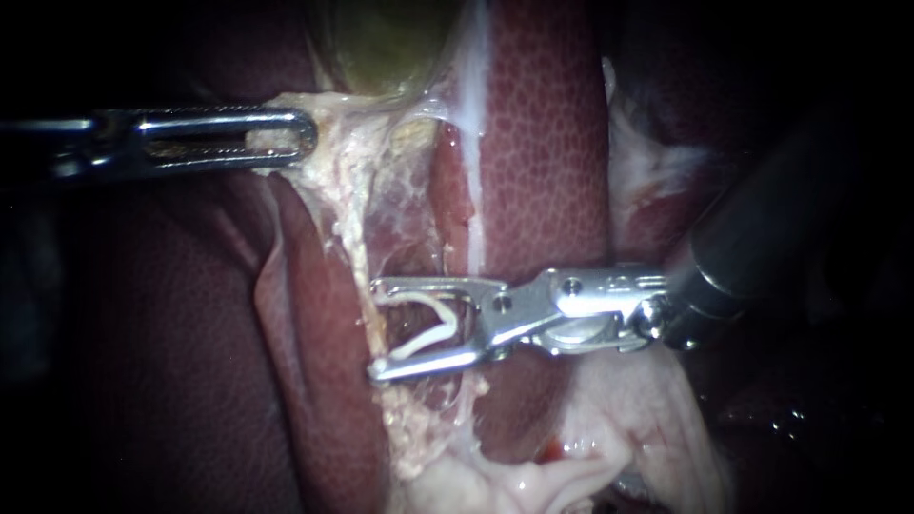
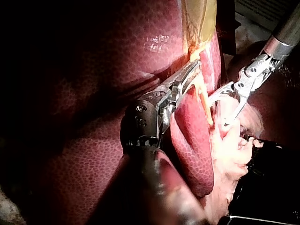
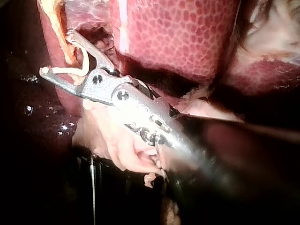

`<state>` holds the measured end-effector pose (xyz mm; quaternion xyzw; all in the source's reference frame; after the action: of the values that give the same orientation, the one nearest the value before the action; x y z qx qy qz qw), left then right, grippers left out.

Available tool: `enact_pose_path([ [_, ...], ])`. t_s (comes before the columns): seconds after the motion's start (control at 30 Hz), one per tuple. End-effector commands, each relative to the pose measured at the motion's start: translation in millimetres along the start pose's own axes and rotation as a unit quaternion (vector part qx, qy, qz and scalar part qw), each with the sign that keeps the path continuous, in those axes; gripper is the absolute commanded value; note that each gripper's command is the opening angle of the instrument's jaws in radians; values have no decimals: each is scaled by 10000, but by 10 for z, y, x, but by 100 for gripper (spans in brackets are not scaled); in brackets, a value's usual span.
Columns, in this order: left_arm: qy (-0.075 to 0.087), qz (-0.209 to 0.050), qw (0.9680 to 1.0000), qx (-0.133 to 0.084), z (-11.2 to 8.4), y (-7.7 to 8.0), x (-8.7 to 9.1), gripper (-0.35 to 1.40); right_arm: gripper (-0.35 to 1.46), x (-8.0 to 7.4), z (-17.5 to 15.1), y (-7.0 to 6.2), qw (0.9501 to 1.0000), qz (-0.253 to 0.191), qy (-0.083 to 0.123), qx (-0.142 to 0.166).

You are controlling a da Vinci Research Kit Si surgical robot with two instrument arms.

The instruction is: Clipping first clip left tube

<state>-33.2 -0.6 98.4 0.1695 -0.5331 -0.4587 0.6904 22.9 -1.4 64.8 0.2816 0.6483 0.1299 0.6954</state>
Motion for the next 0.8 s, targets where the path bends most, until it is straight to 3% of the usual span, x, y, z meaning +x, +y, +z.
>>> enact_pose_path([
  [0.03,0,1,10000,-2,0,0,0,-35,60,0,0,1,10000,27,7,-10],
  [0.4,-3,2,10000,-8,1,-1,1,-35,60,-2,9,3,10000,49,18,49],
  [0.8,-2,5,10000,-4,3,9,3,-35,60,-17,26,-12,9967,486,43,652],
])
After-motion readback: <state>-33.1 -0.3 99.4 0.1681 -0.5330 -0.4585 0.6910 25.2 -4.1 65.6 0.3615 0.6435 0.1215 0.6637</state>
